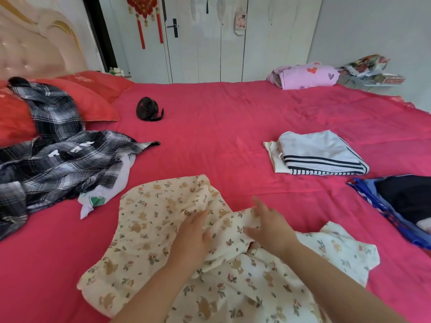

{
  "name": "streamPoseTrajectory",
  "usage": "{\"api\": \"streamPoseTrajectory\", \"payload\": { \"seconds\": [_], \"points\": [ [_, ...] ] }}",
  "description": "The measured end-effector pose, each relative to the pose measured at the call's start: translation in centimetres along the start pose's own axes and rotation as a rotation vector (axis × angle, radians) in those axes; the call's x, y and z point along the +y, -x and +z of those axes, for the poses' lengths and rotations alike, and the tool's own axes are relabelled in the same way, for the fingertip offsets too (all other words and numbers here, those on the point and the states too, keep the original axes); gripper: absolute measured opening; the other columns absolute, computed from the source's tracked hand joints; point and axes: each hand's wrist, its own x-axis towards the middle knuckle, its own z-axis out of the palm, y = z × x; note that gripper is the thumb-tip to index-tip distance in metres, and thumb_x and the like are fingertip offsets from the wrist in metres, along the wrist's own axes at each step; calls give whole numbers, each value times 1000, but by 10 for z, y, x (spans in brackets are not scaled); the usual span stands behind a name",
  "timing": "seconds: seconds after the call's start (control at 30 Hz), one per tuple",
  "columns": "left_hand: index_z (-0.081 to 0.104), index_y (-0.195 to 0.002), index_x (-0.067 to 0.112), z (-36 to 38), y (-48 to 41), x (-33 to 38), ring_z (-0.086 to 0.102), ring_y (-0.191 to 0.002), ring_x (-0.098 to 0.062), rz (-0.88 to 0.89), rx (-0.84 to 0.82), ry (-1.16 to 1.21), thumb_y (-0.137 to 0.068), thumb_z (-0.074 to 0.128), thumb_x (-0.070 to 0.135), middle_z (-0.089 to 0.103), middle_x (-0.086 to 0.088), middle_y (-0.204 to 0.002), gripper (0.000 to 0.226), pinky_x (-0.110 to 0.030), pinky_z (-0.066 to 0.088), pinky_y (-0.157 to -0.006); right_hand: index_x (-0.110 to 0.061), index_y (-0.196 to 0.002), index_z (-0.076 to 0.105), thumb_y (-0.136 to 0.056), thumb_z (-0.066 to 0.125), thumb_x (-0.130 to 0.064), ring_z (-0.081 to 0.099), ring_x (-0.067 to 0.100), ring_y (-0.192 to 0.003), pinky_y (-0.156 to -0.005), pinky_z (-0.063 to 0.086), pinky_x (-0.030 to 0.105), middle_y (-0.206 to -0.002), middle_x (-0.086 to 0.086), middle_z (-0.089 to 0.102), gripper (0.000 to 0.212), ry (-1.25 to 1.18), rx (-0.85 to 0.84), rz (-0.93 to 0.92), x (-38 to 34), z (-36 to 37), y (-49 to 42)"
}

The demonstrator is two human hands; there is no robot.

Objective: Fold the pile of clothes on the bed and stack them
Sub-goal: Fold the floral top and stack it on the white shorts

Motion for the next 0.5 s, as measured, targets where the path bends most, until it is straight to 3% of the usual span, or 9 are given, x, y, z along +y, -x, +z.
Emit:
{"api": "streamPoseTrajectory", "payload": {
  "seconds": [0.07, 0.17, 0.23, 0.3, 0.4, 0.5],
  "points": [
    [21, -147, 27, -2, -4, -3, 20, -140, -11, -7, 23, -43, -96, 45, 17, 23, 7, -153, 57, -26, 17, -113, -14, -121, 56, -91, 48, -14, 63, 18, -91, -71, 46, 19, -100, 3, 65, 31, -8, -3, -92, 0, -7, -5],
    [26, -146, 23, -12, -12, -4, 27, -137, -12, -39, 89, 22, -95, 46, 14, 27, 4, -151, 55, -29, 23, -113, -18, -89, 64, -83, 48, 4, 60, 8, -57, -47, 42, 8, -69, -8, 62, 28, -266, 230, -90, 12, -50, -2],
    [25, -147, 20, -14, -17, -1, 23, -140, -12, 11, 125, 26, -95, 47, 18, 24, 3, -153, 56, -30, 21, -115, -26, -74, 64, -75, 50, 12, 60, 0, -58, -51, 41, 4, -69, -12, 64, 40, -458, 461, -103, 30, -89, 10],
    [19, -148, 23, -9, -17, 5, 12, -142, -9, 64, 140, 30, -95, 49, 21, 15, 7, -155, 61, -24, 12, -114, -30, -69, 65, -71, 53, 13, 59, -2, -64, -57, 41, 2, -73, -12, 66, 45, -509, 572, -81, 55, -115, 30],
    [7, -149, 32, 12, -14, 18, 0, -143, -5, 106, 89, 54, -95, 49, 27, -2, 16, -155, 68, -19, 6, -107, -26, -62, 63, -69, 51, 23, 63, 6, -71, -63, 43, 2, -74, -9, 68, 50, -392, 462, 15, 94, -114, 64],
    [4, -148, 33, 37, -8, 29, -3, -143, -9, 125, -76, -44, -93, 48, 40, -6, 14, -156, 71, -28, 6, -113, -32, -64, 56, -59, 46, 25, 64, 22, -82, -66, 39, 3, -75, -10, 67, 57, -156, 347, 153, 130, -90, 83]
  ]
}}
